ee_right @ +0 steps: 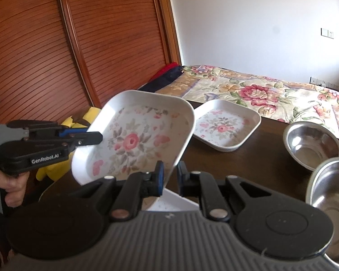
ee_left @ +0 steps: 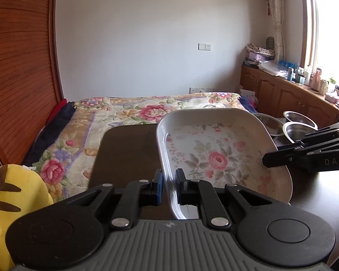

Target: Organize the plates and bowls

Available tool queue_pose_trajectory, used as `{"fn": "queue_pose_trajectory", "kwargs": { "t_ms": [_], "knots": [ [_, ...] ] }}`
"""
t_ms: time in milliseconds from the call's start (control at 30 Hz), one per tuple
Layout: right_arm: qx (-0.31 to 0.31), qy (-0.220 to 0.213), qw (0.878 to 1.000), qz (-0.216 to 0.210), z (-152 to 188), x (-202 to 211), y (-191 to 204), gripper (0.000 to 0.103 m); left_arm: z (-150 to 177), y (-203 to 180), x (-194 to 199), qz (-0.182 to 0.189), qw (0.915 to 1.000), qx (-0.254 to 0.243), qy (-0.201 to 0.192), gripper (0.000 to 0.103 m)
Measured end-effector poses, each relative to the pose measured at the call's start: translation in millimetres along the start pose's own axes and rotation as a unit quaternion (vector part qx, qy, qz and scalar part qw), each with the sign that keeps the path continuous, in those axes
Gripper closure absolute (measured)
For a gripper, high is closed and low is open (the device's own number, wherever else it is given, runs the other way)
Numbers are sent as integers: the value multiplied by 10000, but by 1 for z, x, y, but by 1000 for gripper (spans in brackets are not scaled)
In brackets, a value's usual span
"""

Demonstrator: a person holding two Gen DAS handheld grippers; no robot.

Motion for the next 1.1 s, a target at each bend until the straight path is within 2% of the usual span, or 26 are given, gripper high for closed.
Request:
{"fn": "queue_pose_trajectory", "kwargs": {
  "t_ms": [300, 567, 1100],
  "knots": [
    [-47, 36, 9999, 107, 18, 22, -7, 89, 21, -22, 11, 178, 9996, 158, 123, 64],
    [-80, 149, 9997, 174, 37, 37, -14, 89, 31, -37, 19, 294, 9993, 65, 229, 64],
    [80, 268, 9993, 233, 51, 47, -12, 89, 51, -44, 15, 377, 9980, 32, 510, 64]
  ]
}}
Point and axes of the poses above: each gripper's, at about its wrist camera, not at the fingertips, and x roughly against the way its jaws point, y to its left, z to its underside, the point moved 7 cm from there along -x, roughly the way its jaws point, and after that the axes turned 15 degrees about -y, right-handed, at the moved point
